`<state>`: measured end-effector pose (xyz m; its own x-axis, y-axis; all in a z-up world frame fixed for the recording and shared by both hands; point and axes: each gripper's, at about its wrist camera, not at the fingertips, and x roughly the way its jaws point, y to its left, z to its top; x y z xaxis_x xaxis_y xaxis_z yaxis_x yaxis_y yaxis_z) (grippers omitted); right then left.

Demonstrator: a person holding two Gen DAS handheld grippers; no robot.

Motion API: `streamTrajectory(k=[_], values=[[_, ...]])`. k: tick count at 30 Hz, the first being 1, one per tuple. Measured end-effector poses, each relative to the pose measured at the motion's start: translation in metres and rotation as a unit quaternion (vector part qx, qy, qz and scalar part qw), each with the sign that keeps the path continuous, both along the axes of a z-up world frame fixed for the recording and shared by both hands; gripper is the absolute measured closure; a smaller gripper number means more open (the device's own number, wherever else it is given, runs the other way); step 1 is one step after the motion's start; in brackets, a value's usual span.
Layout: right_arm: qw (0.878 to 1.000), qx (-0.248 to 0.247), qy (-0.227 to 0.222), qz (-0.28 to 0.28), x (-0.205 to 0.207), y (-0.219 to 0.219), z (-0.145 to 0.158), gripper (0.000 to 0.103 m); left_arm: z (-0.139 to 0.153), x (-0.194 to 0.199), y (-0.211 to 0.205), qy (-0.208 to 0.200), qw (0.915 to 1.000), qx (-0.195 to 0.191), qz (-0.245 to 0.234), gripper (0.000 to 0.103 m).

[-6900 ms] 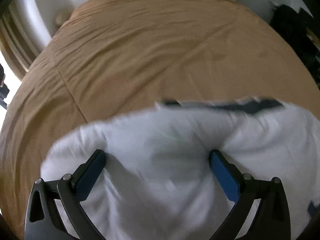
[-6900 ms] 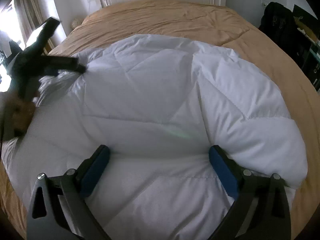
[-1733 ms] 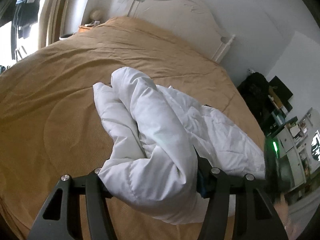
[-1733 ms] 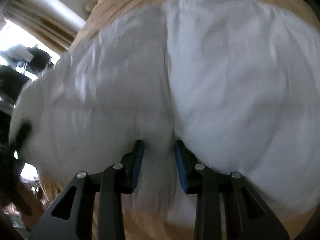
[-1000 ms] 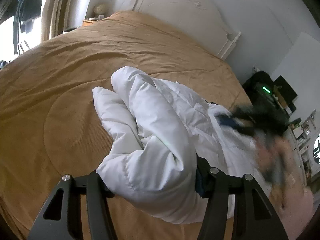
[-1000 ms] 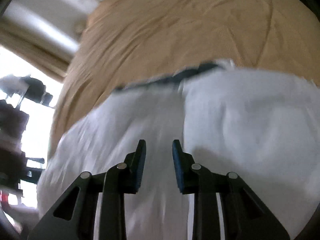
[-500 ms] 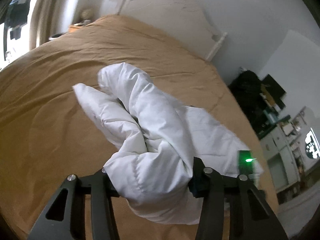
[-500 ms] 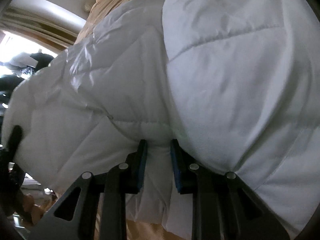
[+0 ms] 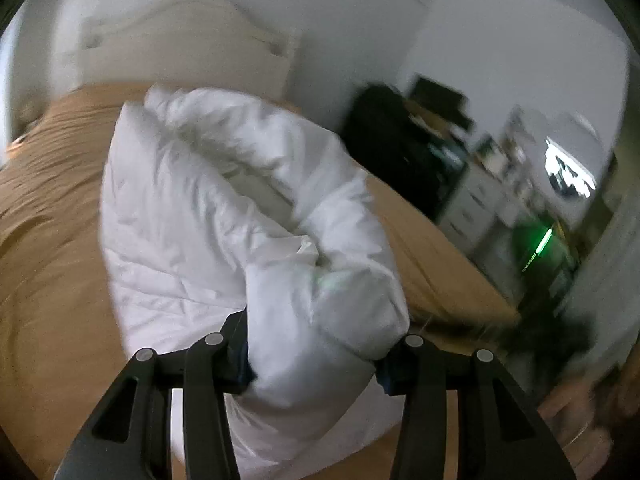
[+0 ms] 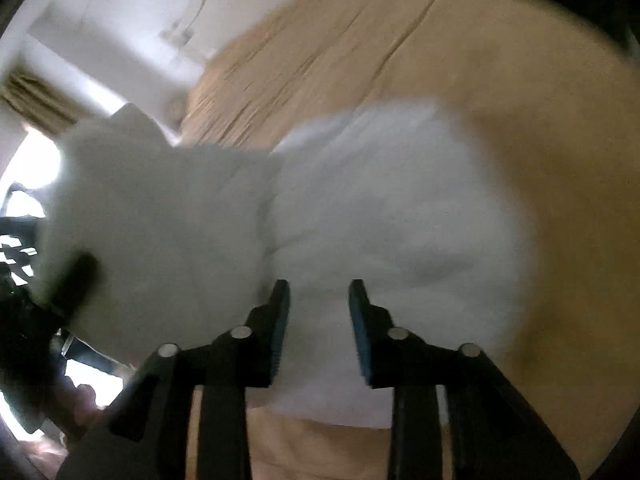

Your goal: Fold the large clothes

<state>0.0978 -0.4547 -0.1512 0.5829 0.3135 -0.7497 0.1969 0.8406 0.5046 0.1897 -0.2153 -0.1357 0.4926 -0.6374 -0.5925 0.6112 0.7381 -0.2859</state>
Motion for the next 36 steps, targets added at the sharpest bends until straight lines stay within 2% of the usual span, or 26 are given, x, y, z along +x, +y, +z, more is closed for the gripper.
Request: streamTrajectory(k=[2,4,5,7,9,12,14,16,18,20,21,23,26,31,33,36], values=[[0.998,-0.052,-0.011,-0.036,-0.014,-0.029,0.024,0.056,-0.023,-0.003,-0.037,0.017,0.9989,0.021,-0.037,0.057],[0.994,-0.083,-0.021,-0.064,-0.023,-0.053,0.041,0.050,-0.053,-0.001,-0.069,0.056,0.9958,0.040,-0.061,0.057],[0.993,-0.089,-0.021,-0.073,-0.024,-0.060,0.044,0.046,-0.071,0.001,-0.084,0.080,0.9929,0.051,-0.072,0.057],[0.993,-0.086,-0.020,-0.081,-0.020,-0.071,0.053,0.045,-0.095,-0.001,-0.103,0.094,0.9898,0.062,-0.087,0.057],[0.994,-0.088,-0.021,-0.057,-0.012,-0.079,0.063,0.045,-0.105,-0.004,-0.114,0.094,0.9889,0.072,-0.089,0.056],[0.993,-0.115,-0.008,0.010,0.030,-0.063,0.068,0.039,-0.109,-0.001,-0.116,0.108,0.9878,0.071,-0.086,0.056],[0.991,-0.120,0.018,0.059,0.058,-0.046,0.066,0.038,-0.109,0.004,-0.109,0.113,0.9873,0.069,-0.087,0.056],[0.989,-0.089,0.042,0.109,0.086,-0.034,0.055,0.038,-0.111,0.005,-0.105,0.112,0.9871,0.072,-0.089,0.056],[0.984,-0.078,0.067,0.146,0.116,-0.023,0.041,0.038,-0.112,0.002,-0.105,0.110,0.9873,0.074,-0.088,0.056],[0.981,-0.074,0.095,0.153,0.138,-0.015,0.020,0.039,-0.112,0.003,-0.109,0.110,0.9872,0.075,-0.089,0.056],[0.976,-0.093,0.115,0.160,0.146,-0.013,0.005,0.045,-0.113,0.002,-0.111,0.109,0.9872,0.074,-0.090,0.055],[0.970,-0.111,0.149,0.160,0.154,-0.017,-0.023,0.047,-0.111,-0.001,-0.109,0.112,0.9858,0.073,-0.101,0.055],[0.973,-0.048,0.176,0.141,0.158,-0.038,-0.058,0.049,-0.102,0.000,-0.104,0.124,0.9822,0.072,-0.121,0.055],[0.973,-0.024,0.175,0.147,0.154,-0.049,-0.074,0.049,-0.078,0.003,-0.057,0.171,0.9748,0.056,-0.132,0.053],[0.973,-0.024,0.179,0.146,0.154,-0.050,-0.078,0.049,-0.062,0.006,-0.027,0.178,0.9752,0.054,-0.120,0.054],[0.973,-0.034,0.179,0.145,0.153,-0.047,-0.081,0.049,-0.022,0.026,0.028,0.137,0.9879,0.061,-0.040,0.054]])
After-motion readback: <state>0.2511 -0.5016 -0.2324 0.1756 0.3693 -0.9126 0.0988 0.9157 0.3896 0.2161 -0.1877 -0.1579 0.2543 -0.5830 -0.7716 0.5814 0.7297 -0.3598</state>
